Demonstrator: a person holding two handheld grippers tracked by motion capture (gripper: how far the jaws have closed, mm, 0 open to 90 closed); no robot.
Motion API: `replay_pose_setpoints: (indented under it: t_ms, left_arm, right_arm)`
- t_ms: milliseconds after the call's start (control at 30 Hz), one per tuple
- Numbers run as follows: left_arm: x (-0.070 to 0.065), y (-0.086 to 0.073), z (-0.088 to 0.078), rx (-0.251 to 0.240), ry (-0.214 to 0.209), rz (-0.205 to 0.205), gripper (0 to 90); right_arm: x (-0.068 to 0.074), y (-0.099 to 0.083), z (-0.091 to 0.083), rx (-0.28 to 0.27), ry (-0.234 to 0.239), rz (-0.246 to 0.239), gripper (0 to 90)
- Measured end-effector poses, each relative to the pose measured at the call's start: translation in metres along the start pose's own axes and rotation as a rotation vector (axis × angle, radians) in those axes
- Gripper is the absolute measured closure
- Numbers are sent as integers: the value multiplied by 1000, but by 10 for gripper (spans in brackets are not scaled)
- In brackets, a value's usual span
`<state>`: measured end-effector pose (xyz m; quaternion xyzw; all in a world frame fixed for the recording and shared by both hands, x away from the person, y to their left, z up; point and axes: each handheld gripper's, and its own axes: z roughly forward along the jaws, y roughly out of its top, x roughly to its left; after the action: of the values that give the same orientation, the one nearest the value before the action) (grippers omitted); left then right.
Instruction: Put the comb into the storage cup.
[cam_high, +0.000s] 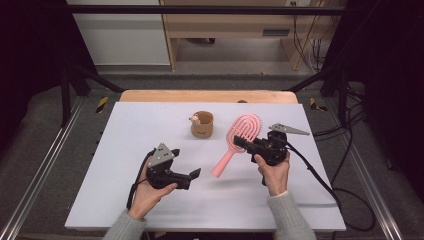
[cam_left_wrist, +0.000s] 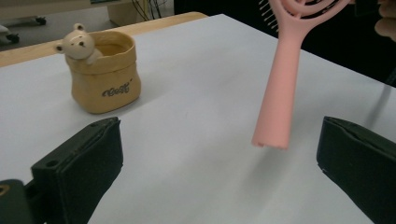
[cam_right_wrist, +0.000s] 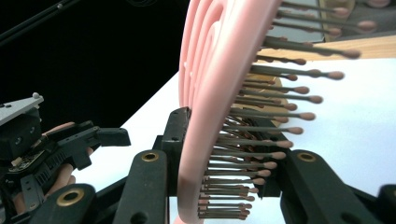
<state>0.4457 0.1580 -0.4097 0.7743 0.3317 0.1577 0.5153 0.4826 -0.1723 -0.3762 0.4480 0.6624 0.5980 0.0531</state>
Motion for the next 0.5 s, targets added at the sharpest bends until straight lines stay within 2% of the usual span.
replay_pose_setpoints:
  t_ms: [167,500]
  left_arm:
    - [10,-6,-8,-14,18,-12,4]
    - [23,-19,-18,-12,42,-2,5]
  right_arm:
    - [0,6,-2,-7,-8,-11,642]
    - [0,18,-6,-16,-31,-41,642]
